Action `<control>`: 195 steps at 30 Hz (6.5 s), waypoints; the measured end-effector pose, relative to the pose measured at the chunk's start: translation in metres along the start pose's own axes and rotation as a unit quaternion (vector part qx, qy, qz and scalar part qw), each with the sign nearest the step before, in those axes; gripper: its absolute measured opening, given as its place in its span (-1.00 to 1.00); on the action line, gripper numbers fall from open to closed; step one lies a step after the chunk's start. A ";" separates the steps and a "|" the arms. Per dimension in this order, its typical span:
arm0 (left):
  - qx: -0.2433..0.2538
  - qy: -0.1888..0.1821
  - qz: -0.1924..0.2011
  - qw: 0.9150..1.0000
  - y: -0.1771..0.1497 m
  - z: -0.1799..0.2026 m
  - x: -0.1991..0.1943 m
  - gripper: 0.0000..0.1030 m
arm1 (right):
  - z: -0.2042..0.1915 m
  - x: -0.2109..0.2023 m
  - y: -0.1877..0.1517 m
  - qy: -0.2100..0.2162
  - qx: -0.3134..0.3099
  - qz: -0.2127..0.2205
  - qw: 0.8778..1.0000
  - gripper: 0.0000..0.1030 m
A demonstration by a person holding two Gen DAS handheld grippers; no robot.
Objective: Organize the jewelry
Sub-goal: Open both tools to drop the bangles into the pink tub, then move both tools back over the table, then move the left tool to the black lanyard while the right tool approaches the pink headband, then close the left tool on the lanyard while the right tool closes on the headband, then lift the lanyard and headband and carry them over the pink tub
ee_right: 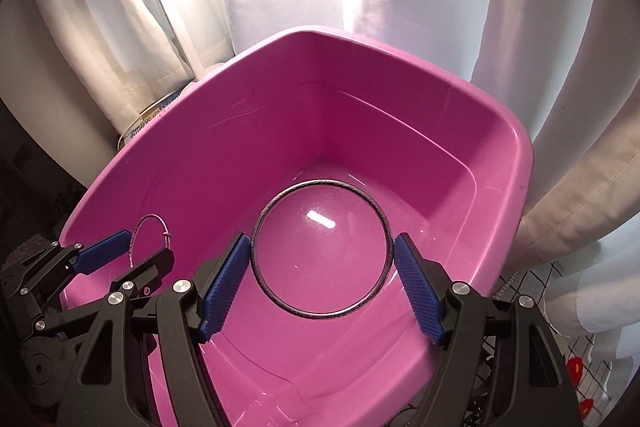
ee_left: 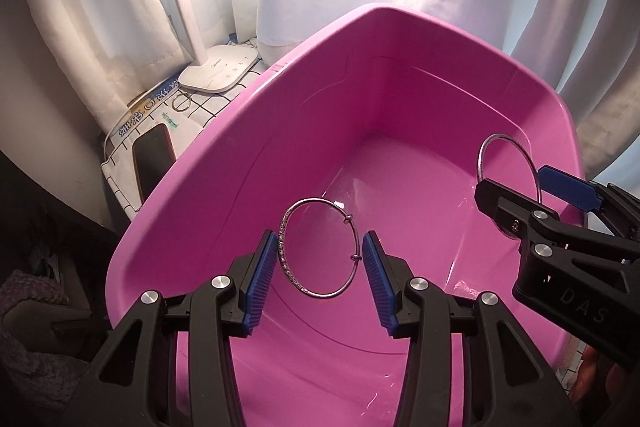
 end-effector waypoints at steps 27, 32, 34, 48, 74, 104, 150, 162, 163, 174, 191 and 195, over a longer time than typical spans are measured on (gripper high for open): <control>-0.009 -0.002 0.036 0.999 -0.012 0.016 -0.042 0.60 | 0.027 -0.064 -0.022 0.008 0.039 0.057 0.998 0.40; 0.002 -0.013 0.049 0.999 -0.022 0.039 -0.060 0.61 | 0.049 -0.089 -0.042 -0.005 0.061 0.075 0.995 0.40; 0.009 -0.018 0.052 0.998 -0.026 0.049 -0.067 0.61 | 0.058 -0.097 -0.051 -0.017 0.067 0.084 0.994 0.40; 0.078 -0.071 0.098 0.990 -0.052 0.142 -0.114 0.68 | 0.152 -0.154 -0.148 -0.059 0.155 0.104 0.981 0.40; 0.181 -0.110 0.020 0.977 -0.162 0.266 -0.002 0.69 | 0.311 -0.141 -0.327 -0.161 0.319 0.044 0.933 0.40; 0.193 -0.073 -0.013 0.978 -0.156 0.302 0.056 0.69 | 0.381 -0.073 -0.321 -0.182 0.355 0.007 0.917 0.40; 0.193 -0.087 0.011 0.977 -0.168 0.299 0.048 -0.41 | 0.372 -0.061 -0.326 -0.217 0.339 0.026 0.915 -0.81; 0.181 -0.108 0.058 0.976 -0.152 0.283 -0.001 -0.46 | 0.351 -0.108 -0.330 -0.202 0.336 0.078 0.917 -0.83; 0.180 -0.111 0.062 0.975 -0.151 0.282 -0.007 -0.46 | 0.349 -0.113 -0.329 -0.202 0.334 0.083 0.917 -0.83; 0.170 -0.116 0.117 0.972 -0.120 0.269 -0.065 -0.46 | 0.323 -0.165 -0.297 -0.190 0.304 0.149 0.922 -0.83; 0.103 -0.086 0.216 0.967 -0.024 0.172 -0.159 -0.45 | 0.231 -0.229 -0.176 -0.103 0.205 0.263 0.937 -0.82; 0.084 -0.061 0.234 0.967 -0.003 0.134 -0.171 -0.45 | 0.191 -0.227 -0.134 -0.068 0.167 0.275 0.945 -0.82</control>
Point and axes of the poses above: each gripper's, at about its wrist camera, not at the fingertips, and x roughly the way its jaws point, z to its right, y to its top, the point moved 1 cm from there along x, roughly the way its jaws point, and after that the axes turned 9 degrees about x, right-handed, at the moved point
